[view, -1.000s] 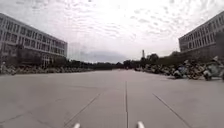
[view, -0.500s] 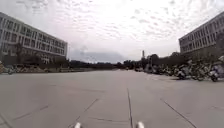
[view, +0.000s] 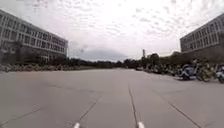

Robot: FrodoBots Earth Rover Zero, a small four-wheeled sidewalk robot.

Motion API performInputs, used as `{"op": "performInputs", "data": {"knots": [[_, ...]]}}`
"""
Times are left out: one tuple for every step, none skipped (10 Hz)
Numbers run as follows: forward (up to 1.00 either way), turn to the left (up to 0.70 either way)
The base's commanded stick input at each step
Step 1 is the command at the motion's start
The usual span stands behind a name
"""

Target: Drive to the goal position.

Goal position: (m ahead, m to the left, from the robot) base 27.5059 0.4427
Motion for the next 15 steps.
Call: {"op": "performInputs", "data": {"knots": [[0.70,0.00],[0.70,0.00],[0.70,0.00],[0.70,0.00],[0.70,0.00],[0.70,0.00],[0.70,0.00],[0.70,0.00],[0.70,0.00],[0.70,0.00],[0.70,0.00],[0.70,0.00],[0.70,0.00],[0.70,0.00],[0.70,0.00]]}}
